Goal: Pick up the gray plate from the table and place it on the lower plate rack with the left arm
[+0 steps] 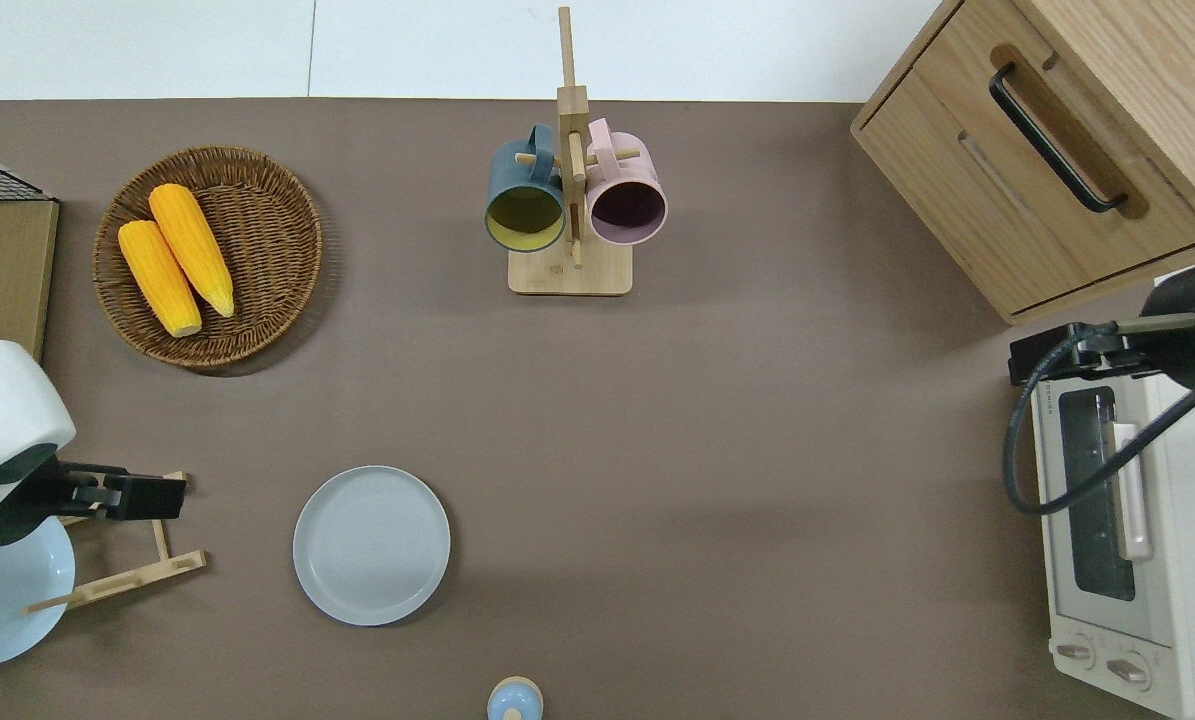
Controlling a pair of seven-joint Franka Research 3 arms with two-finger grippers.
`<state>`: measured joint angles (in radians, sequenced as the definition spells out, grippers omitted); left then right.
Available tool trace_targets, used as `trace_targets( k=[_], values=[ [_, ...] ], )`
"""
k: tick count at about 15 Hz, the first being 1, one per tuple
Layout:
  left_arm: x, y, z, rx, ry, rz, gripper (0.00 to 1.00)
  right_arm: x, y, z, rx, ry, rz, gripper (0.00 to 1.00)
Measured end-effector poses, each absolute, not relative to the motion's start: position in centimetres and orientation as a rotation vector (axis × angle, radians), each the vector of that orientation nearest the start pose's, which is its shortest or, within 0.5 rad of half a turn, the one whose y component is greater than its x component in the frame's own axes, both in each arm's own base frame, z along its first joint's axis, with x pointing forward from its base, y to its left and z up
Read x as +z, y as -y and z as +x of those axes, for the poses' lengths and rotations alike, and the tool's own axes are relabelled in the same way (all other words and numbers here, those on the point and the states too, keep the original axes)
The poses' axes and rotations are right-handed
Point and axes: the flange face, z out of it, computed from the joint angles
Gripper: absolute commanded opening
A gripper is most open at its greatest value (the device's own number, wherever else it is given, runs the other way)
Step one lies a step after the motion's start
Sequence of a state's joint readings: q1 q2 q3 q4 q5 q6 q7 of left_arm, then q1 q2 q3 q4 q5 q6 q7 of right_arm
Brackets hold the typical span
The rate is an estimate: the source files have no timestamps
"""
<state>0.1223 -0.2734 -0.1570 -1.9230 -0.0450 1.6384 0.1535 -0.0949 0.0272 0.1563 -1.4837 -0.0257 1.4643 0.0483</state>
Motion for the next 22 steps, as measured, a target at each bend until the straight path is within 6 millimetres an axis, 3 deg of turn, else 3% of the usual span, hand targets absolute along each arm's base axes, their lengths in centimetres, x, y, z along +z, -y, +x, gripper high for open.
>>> trace_targets(
  k=[17, 22],
  values=[
    [59.5, 2.9, 47.4, 0.045, -0.267, -3.136, 1.00, 64.1, -3.0, 55.1, 0.071, 0.018, -3.165, 0.983],
    [57.8, 2.9, 47.1, 0.104, -0.261, -3.137, 1.00, 64.1, -3.0, 55.1, 0.071, 0.018, -3.165, 0.983]
  ],
)
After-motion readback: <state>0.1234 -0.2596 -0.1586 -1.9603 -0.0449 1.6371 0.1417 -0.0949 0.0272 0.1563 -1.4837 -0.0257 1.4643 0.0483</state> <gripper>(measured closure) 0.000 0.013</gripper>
